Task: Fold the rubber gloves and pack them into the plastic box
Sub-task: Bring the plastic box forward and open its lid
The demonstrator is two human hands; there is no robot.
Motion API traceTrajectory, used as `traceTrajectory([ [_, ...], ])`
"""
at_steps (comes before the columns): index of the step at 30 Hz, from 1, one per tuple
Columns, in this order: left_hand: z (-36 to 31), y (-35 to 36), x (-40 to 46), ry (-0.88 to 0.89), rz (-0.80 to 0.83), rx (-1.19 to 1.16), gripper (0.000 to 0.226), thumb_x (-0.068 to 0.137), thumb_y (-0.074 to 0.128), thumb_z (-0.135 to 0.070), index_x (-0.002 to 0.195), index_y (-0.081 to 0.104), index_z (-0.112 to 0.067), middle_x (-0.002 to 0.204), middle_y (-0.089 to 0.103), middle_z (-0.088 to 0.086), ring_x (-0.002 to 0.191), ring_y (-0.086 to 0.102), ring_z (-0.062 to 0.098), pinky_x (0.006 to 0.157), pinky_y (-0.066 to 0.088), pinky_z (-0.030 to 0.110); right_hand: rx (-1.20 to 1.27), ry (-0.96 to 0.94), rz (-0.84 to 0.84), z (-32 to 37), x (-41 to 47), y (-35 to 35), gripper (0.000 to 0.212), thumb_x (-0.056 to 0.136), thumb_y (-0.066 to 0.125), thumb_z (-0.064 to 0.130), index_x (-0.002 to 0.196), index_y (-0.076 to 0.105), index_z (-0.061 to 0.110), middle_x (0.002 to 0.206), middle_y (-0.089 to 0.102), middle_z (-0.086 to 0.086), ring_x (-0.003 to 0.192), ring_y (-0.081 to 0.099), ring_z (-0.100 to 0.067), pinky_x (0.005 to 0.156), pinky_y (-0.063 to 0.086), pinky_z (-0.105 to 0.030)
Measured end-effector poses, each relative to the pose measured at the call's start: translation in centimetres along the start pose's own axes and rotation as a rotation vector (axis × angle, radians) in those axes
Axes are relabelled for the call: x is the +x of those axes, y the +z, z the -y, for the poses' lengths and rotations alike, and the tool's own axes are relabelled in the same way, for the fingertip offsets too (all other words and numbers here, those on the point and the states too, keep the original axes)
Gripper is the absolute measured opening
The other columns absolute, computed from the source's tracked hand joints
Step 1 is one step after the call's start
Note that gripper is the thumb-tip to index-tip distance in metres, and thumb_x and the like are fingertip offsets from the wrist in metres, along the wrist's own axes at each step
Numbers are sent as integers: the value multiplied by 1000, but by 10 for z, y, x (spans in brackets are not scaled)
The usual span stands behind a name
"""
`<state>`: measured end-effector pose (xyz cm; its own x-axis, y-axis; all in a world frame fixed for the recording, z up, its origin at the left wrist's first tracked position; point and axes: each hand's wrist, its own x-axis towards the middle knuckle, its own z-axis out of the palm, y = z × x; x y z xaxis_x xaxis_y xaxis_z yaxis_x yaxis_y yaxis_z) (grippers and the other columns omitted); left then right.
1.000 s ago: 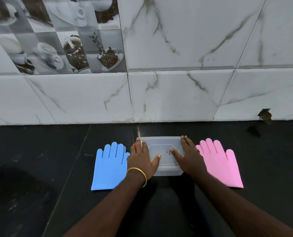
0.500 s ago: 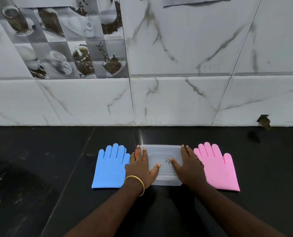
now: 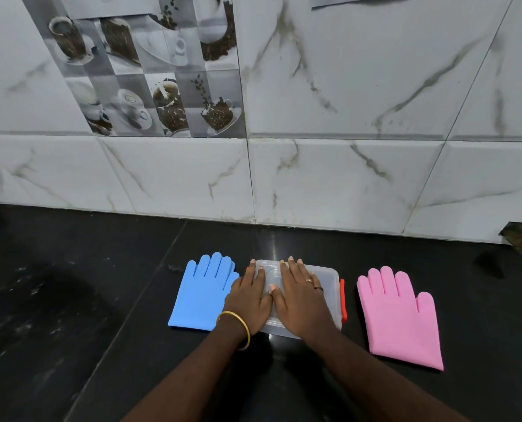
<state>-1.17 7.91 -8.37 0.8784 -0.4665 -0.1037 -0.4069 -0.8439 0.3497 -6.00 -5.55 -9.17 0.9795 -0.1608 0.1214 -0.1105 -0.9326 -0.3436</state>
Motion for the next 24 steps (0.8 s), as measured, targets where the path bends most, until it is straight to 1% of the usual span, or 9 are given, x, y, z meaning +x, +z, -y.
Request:
traceTrajectory([
  [3,10,-7,4,33,-10,-183,55,103,30,-32,154,17,-17,164,-1,-2,150,9,18,121,11,32,-47,8,19,3,4,5,70,98,18,57,157,13,19,166,11,-2,153,4,-20,122,8,-42],
  [6,7,-4,-3,34,-31,-519,52,100,42,-18,150,29,-25,162,8,-6,149,9,11,114,8,21,-138,-7,42,-7,-1,6,75,95,14,63,157,13,21,166,8,-4,153,3,-24,122,7,-45],
  [9,20,-7,-3,-86,-132,-631,51,98,47,-24,147,33,-27,156,26,-5,145,23,13,117,19,29,-185,-15,62,-6,-2,3,74,94,15,66,156,16,26,166,7,-3,153,2,-25,122,7,-46],
  [10,26,-9,0,-138,-143,-602,44,98,48,-34,141,41,-26,148,40,-4,136,37,14,114,30,31,-193,-11,64,-5,-1,3,73,94,17,66,156,16,27,166,7,-2,153,2,-25,122,8,-46],
  [12,31,-11,5,-210,-107,-443,36,93,43,-57,107,57,-27,108,65,-8,98,61,10,92,51,32,-193,-8,67,-3,-2,3,72,95,21,64,156,16,28,166,6,-2,153,2,-25,121,9,-47],
  [13,31,-13,8,-213,-87,-330,42,90,37,-65,92,56,-27,88,65,-9,81,61,8,77,53,30,-188,-5,65,-3,-1,3,72,95,22,64,156,16,28,166,6,-2,153,2,-25,121,8,-47],
  [14,32,-14,11,-192,-74,-220,47,90,32,-68,84,54,-27,78,62,-9,72,59,8,67,49,27,-182,0,65,-3,-1,3,72,95,23,64,156,16,28,166,6,-2,153,2,-25,121,8,-47],
  [18,34,-10,21,-95,-96,-21,55,97,21,-59,92,60,-21,85,66,-3,72,54,10,68,40,25,-188,14,93,-4,-1,4,72,93,18,66,156,11,31,167,0,1,153,-3,-22,121,3,-45],
  [24,39,-2,28,-88,-110,-32,56,101,20,-50,99,66,-19,93,70,-1,75,54,10,74,39,23,-180,23,108,-5,2,4,73,92,17,68,156,9,34,167,-2,3,153,-6,-20,121,1,-44],
])
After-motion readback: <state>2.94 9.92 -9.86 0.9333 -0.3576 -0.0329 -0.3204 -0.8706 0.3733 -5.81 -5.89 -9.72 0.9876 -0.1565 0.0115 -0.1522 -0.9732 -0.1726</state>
